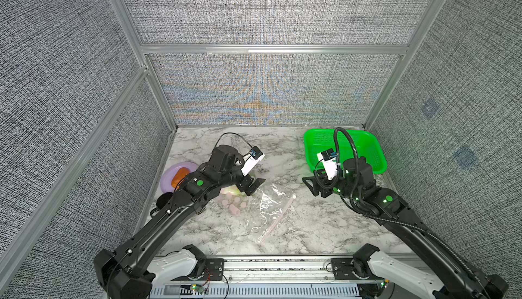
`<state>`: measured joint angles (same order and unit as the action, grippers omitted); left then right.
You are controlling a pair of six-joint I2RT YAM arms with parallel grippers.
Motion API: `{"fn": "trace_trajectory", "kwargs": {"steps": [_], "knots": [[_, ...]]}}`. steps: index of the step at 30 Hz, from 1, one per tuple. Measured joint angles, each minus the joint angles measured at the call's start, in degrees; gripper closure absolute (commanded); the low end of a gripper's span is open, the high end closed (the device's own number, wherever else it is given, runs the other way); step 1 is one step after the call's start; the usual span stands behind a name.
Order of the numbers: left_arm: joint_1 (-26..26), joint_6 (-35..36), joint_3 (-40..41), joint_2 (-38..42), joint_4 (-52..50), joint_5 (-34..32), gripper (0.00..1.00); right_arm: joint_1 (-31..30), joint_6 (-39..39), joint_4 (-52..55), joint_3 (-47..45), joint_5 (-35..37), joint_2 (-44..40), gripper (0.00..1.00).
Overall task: Open the zip-top bag and take out the chinese cabbages
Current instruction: Open the zipper of the food storage bag at the center of the board.
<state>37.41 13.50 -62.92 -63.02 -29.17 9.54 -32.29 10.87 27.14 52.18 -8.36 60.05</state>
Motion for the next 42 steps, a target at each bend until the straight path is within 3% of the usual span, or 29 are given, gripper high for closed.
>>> {"fn": "trace_trajectory", "kwargs": {"steps": [2, 5, 10, 15, 18, 22, 27, 34, 42], "knots": [[0.04, -0.7, 1.81, 0.63, 2.86, -1.18, 0.01, 0.0, 1.9, 0.07, -1.9, -1.27, -1.62, 0.25], [0.04, -1.79, -0.81, -2.93, 1.05, -1.86, 0.22, 0.0, 5.31, 0.0, -5.88, -2.99, -4.07, 0.26], [0.76, -4.68, -7.15, -12.0, -8.17, 4.33, 0.32, 0.2, 11.39, 0.94, -12.44, -4.07, -8.24, 0.26], [7.54, -11.26, -3.21, -15.08, -15.89, 5.68, 0.31, 4.26, 16.59, 3.21, -13.55, -0.02, -12.07, 0.26], [12.2, -16.63, 0.74, -13.22, -16.63, 4.79, 0.23, 7.39, 18.84, 5.01, -13.31, 3.96, -13.75, 0.26], [18.27, -25.81, 3.58, -11.54, -16.17, -1.49, 0.22, 10.16, 20.81, 5.6, -13.81, 5.57, -16.0, 0.27], [26.05, -34.67, 3.61, -17.79, -15.08, -8.92, 0.28, 12.35, 22.86, 4.98, -16.22, 4.66, -16.85, 0.27], [28.17, -39.52, -3.74, -31.91, -15.69, -14.6, 0.35, 13.44, 23.8, 3.8, -17.46, 1.88, -16.68, 0.29], [30.84, -42.64, -7.52, -38.88, -16.68, -18.93, 0.39, 14.21, 23.43, 2.69, -18.1, 1.73, -17.57, 0.29]]}}
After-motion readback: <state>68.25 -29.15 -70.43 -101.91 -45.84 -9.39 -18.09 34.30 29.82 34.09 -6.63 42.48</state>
